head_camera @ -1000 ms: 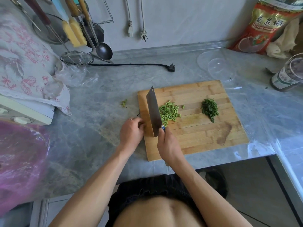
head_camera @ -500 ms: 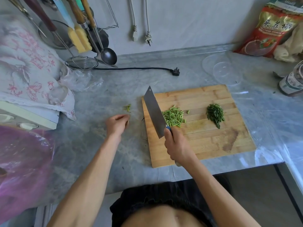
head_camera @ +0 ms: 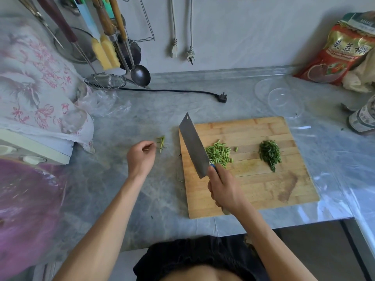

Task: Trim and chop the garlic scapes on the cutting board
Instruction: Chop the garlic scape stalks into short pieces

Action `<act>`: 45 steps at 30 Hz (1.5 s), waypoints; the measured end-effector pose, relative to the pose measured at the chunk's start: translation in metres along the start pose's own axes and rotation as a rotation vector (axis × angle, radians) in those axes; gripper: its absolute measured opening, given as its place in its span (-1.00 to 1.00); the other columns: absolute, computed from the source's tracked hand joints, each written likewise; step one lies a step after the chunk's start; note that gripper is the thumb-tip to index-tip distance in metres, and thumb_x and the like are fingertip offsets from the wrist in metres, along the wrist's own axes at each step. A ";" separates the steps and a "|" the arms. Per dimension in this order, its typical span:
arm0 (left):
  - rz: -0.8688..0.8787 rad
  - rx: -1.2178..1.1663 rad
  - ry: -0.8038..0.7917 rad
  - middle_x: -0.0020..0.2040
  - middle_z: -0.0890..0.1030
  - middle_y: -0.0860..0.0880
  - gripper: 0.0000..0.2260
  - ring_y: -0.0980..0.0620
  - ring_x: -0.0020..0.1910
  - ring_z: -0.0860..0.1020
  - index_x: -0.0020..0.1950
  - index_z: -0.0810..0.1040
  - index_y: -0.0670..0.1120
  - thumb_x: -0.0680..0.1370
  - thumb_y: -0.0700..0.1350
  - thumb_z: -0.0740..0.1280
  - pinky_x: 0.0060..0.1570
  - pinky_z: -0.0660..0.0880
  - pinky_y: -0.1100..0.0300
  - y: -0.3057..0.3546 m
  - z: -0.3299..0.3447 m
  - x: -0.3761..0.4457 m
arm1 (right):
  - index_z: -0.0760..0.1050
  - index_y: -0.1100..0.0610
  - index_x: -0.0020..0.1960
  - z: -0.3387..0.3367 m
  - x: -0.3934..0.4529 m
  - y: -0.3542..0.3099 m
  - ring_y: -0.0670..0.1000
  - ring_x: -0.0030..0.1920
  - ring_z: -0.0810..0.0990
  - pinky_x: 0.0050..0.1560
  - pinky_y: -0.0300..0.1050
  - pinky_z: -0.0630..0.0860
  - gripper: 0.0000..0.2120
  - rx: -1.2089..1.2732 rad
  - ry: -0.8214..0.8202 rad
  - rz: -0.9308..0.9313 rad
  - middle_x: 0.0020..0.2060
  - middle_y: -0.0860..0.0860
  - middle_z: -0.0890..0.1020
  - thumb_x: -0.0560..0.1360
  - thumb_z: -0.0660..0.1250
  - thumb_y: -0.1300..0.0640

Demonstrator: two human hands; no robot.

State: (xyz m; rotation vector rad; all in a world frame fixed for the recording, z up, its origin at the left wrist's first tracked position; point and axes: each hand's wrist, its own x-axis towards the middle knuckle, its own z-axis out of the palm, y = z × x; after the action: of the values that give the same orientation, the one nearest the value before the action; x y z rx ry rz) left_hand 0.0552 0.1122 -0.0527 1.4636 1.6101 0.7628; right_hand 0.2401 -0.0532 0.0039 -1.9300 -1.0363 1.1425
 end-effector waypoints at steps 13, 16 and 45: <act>0.062 -0.082 -0.145 -0.11 0.67 0.13 -0.90 0.27 -0.11 0.62 -0.02 0.67 -0.06 0.57 -0.20 0.37 -0.11 0.46 0.50 0.007 0.040 -0.068 | 0.29 0.16 -0.17 -0.021 -0.015 0.032 -0.02 -0.54 0.28 -0.53 -0.17 0.25 -0.67 0.047 0.050 0.112 -0.45 0.03 0.37 0.65 0.03 -0.04; 0.204 0.042 -0.129 -0.02 0.67 0.03 -0.88 0.15 -0.03 0.62 0.07 0.66 -0.09 0.58 -0.14 0.36 -0.03 0.49 0.37 0.012 0.048 -0.067 | 0.31 0.17 -0.17 -0.024 -0.016 0.025 -0.04 -0.53 0.28 -0.52 -0.18 0.25 -0.66 0.033 0.056 0.046 -0.47 0.02 0.37 0.65 0.04 -0.04; 0.515 0.631 -0.329 0.54 0.22 -0.27 0.04 -0.24 0.55 0.13 0.57 0.11 -0.15 0.36 0.59 0.09 0.49 0.17 -0.18 0.024 0.127 -0.086 | 0.27 0.09 -0.19 -0.071 -0.017 0.056 0.08 -0.54 0.31 -0.51 -0.05 0.17 -0.73 -0.320 0.304 -0.017 -0.51 0.05 0.39 0.66 0.09 0.02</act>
State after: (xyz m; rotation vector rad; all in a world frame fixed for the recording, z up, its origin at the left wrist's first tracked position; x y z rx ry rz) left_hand 0.1771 0.0205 -0.0795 2.3727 1.2772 0.2417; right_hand 0.3160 -0.1042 -0.0082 -2.2519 -1.1125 0.6727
